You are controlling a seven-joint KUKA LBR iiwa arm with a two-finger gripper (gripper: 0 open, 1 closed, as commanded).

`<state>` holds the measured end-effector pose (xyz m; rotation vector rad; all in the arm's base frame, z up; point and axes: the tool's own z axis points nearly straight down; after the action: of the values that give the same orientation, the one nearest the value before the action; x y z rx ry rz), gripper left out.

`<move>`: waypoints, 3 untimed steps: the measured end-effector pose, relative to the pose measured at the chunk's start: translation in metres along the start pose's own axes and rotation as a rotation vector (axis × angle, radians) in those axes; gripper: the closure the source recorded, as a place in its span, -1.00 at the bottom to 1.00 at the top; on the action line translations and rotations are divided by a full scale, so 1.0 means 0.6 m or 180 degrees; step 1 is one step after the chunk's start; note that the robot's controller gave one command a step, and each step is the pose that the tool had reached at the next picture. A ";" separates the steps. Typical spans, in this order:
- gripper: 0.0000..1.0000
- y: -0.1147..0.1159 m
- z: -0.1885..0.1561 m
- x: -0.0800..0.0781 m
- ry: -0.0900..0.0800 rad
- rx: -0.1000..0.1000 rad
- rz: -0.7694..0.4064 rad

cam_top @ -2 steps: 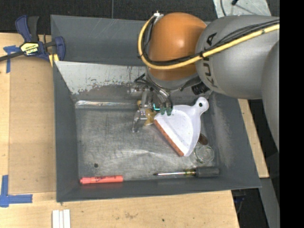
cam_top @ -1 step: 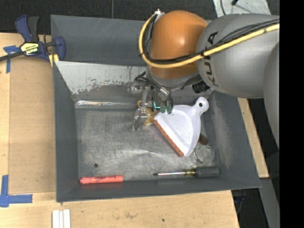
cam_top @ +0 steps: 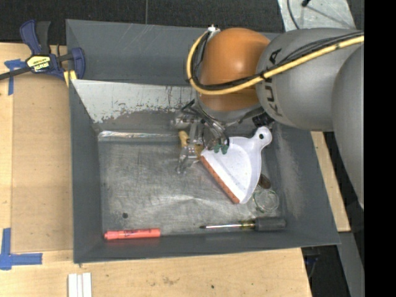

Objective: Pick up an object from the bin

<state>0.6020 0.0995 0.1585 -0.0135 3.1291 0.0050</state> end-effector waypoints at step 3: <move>-1.00 -0.132 0.090 -0.019 0.0020 -0.0008 0.0087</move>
Offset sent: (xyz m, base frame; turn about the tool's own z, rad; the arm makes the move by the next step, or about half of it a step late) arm -0.0134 -0.0490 -0.0885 0.0487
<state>0.6148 0.0204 0.1044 0.0293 3.1355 0.0090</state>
